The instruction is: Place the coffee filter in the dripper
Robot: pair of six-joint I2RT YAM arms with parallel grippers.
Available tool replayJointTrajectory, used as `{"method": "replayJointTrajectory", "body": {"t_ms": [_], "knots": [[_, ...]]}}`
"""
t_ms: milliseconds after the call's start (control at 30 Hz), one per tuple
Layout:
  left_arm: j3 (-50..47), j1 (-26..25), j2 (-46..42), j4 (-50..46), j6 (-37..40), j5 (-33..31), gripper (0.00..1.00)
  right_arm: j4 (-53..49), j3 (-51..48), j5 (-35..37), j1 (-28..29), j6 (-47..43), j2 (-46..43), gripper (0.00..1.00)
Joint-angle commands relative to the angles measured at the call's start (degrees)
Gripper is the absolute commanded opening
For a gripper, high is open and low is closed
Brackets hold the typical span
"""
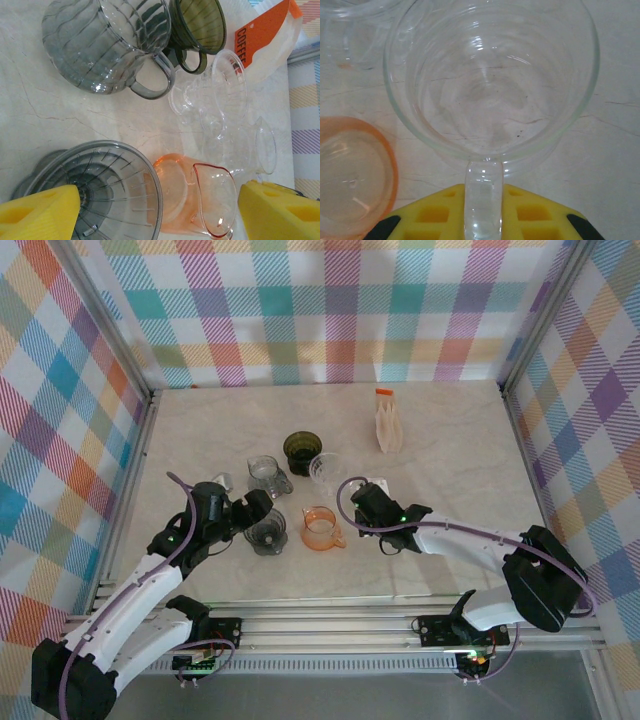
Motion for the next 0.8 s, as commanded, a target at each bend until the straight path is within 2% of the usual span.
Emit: {"method": "replayJointTrajectory", "body": {"t_ms": [0, 333, 500, 767], "knots": [[0.27, -0.76, 0.17, -0.07, 0.04, 0.71, 0.83, -4.69, 2.04, 5.40, -0.69, 0.62, 0.50, 0.17], [0.65, -0.93, 0.05, -1.49, 0.48, 1.23, 0.83, -6.39, -1.15, 4.93, -7.23, -0.56, -2.91, 0.18], [0.80, -0.93, 0.07, -1.99, 0.77, 1.18, 0.83, -6.10, -3.26, 2.28, -11.61, -0.90, -4.96, 0.19], [1.50, -0.93, 0.43, -2.95, 0.44, 1.01, 0.83, -5.05, -3.97, -0.84, -13.59, -0.92, -5.11, 0.26]]}}
